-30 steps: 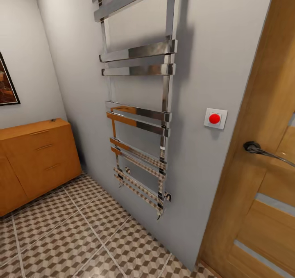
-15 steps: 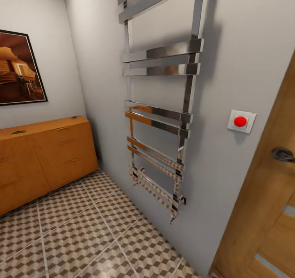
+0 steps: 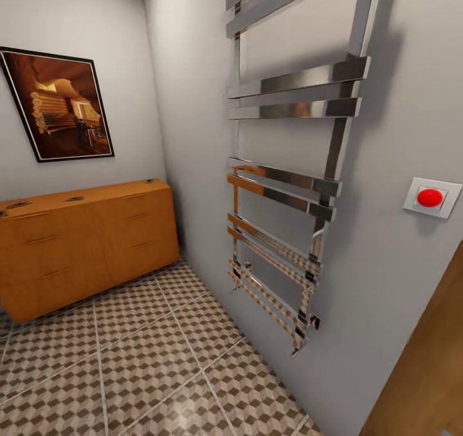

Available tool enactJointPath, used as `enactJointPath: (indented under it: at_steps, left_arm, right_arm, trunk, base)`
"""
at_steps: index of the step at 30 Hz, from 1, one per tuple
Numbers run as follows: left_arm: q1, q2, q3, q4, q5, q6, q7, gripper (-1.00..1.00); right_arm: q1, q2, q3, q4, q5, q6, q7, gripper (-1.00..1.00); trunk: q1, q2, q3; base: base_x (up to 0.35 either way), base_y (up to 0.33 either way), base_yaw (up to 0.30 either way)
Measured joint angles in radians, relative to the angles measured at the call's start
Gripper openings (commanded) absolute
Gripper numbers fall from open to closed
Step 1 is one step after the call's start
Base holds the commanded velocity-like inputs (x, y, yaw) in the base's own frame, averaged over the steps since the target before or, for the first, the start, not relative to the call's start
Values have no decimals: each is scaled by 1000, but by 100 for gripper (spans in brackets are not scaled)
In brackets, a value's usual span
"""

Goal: Take the four mousetraps from the cabinet in the bathroom and place them on the bathroom floor. Make sure all four end up on the same floor surface, and ensure that at least two of them are either under or directly next to the same bathroom sink.

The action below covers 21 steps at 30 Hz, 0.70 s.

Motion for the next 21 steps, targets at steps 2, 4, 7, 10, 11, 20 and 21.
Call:
enactJointPath:
  at_steps: [2, 4, 7, 10, 11, 20, 21]
  left_arm:
    - [0, 0, 0, 0, 0, 0, 0, 100]
    - [0, 0, 0, 0, 0, 0, 0, 100]
    - [0, 0, 0, 0, 0, 0, 0, 100]
    - [0, 0, 0, 0, 0, 0, 0, 100]
    - [0, 0, 0, 0, 0, 0, 0, 100]
    - [0, 0, 0, 0, 0, 0, 0, 100]
    - [0, 0, 0, 0, 0, 0, 0, 100]
  right_arm:
    - [0, 0, 0, 0, 0, 0, 0, 100]
    - [0, 0, 0, 0, 0, 0, 0, 100]
    - [0, 0, 1, 0, 1, 0, 0, 100]
    - [0, 0, 1, 0, 1, 0, 0, 100]
    - [0, 0, 1, 0, 1, 0, 0, 100]
    - [0, 0, 1, 0, 1, 0, 0, 100]
    - [0, 0, 1, 0, 1, 0, 0, 100]
  trunk:
    - [0, 0, 0]
    - [0, 0, 0]
    - [0, 0, 0]
    - [0, 0, 0]
    - [0, 0, 0]
    - [0, 0, 0]
    - [0, 0, 0]
  base:
    - [0, 0, 276]
    - [0, 0, 276]
    - [0, 0, 276]
    - [0, 0, 276]
    - [0, 0, 276]
    - [0, 0, 276]
    - [0, 0, 276]
